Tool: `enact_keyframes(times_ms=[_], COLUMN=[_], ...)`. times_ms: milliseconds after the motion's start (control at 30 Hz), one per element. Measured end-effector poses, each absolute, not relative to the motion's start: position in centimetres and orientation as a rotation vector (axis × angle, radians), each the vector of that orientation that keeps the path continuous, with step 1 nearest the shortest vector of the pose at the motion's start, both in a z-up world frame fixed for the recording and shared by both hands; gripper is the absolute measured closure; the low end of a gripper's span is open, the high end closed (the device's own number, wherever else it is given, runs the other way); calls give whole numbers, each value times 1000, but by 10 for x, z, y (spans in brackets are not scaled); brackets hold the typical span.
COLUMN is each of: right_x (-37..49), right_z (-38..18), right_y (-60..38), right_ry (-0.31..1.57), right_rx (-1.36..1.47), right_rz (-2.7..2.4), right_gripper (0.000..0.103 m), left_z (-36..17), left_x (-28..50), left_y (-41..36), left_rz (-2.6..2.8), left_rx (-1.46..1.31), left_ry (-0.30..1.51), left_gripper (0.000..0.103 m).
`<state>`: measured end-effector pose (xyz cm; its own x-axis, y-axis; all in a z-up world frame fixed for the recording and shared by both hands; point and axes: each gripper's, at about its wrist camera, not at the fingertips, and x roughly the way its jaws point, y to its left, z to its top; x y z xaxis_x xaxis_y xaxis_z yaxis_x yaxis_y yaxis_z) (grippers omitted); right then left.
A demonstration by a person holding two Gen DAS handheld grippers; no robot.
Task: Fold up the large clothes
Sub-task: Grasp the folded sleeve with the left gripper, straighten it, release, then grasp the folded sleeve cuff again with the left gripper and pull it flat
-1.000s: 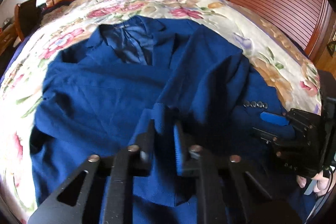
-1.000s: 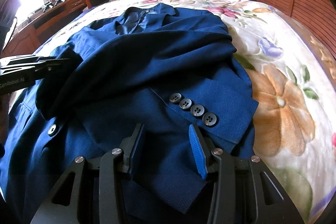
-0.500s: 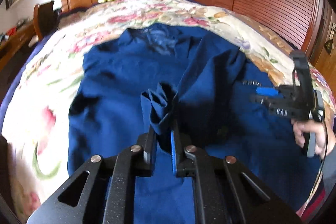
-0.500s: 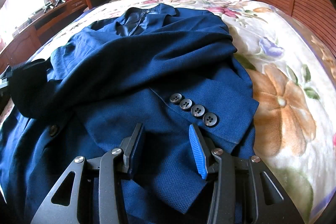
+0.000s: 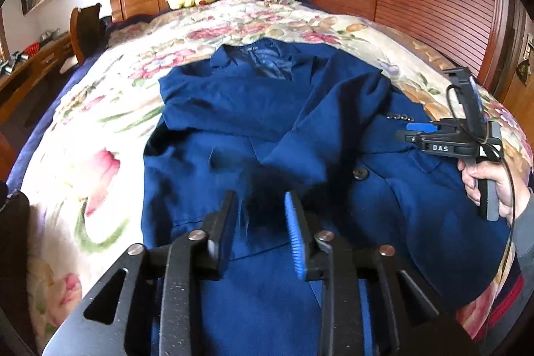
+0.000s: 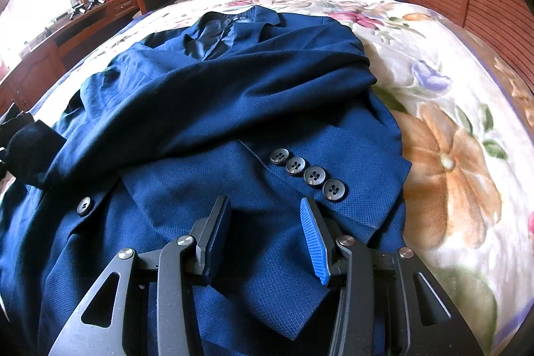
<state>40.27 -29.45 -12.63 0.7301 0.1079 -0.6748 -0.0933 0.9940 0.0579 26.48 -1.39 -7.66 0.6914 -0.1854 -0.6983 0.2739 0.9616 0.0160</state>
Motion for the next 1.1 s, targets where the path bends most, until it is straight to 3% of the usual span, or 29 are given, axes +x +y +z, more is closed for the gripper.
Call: enact_keyframes(times_ms=[100, 200, 300, 633, 1000, 1100], right_x=[403, 403, 403, 403, 403, 403], right_z=[-126, -126, -126, -126, -126, -126], right_y=[-294, -294, -294, -295, -295, -295], right_ry=[744, 743, 743, 742, 741, 742], right_rx=[20, 20, 21, 24, 26, 26], right_rz=[111, 111, 111, 114, 115, 116], right_gripper=[58, 58, 58, 58, 58, 58], left_z=[-74, -76, -81, -104, -124, -127], left_x=[264, 270, 283, 334, 340, 339], left_y=[-13, -12, -8, 13, 10, 7], left_rz=[-275, -257, -252, -204, -204, -203], left_rx=[149, 173, 155, 41, -48, -44], left_ry=[754, 752, 779, 919, 984, 992], left_gripper=[59, 36, 25, 25, 26, 33])
